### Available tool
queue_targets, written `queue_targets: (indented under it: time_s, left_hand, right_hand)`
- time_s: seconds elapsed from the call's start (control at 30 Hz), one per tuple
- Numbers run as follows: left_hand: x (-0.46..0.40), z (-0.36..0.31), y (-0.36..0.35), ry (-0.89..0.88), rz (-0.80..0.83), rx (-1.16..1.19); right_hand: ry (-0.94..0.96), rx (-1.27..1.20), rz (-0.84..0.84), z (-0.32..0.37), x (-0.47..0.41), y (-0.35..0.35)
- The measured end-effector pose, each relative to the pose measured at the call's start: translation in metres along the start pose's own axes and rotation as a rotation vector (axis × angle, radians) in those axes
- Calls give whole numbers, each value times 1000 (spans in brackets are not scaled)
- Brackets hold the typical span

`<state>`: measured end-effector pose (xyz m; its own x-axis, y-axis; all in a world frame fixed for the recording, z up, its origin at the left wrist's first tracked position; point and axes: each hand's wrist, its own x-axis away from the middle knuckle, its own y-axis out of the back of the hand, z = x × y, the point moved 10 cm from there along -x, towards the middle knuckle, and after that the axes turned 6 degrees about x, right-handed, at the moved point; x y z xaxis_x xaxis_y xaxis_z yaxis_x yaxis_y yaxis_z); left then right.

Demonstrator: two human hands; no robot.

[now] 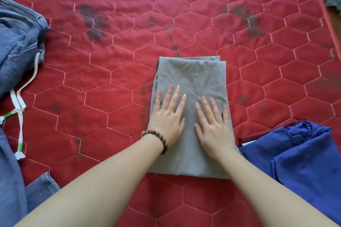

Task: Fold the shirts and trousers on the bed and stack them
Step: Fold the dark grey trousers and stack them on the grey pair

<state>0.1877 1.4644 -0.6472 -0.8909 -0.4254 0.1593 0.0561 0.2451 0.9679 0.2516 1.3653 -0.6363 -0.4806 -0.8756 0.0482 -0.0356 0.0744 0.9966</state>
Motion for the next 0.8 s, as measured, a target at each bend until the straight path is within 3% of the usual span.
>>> queue_targets:
  time_s: [0.27, 0.33, 0.4, 0.5, 0.63, 0.8]
  left_hand:
    - [-20, 30, -23, 186, -13, 44]
    - [-32, 36, -8, 257, -40, 35]
    - [-53, 44, 19, 336, -151, 43]
    - [-86, 41, 41, 256, -271, 49]
    - [-108, 36, 5, 71, -75, -17]
    - [-115, 48, -3, 63, -8, 62]
  right_hand:
    - [-231, -42, 154, -32, -29, -42]
    - [-253, -75, 95, -35, -40, -27]
    - [-268, -60, -72, -45, -61, 0]
    - [-192, -1, -229, -44, -100, 28]
    - [-110, 30, 97, -35, -127, -22]
    - [-84, -50, 242, -46, -135, -40]
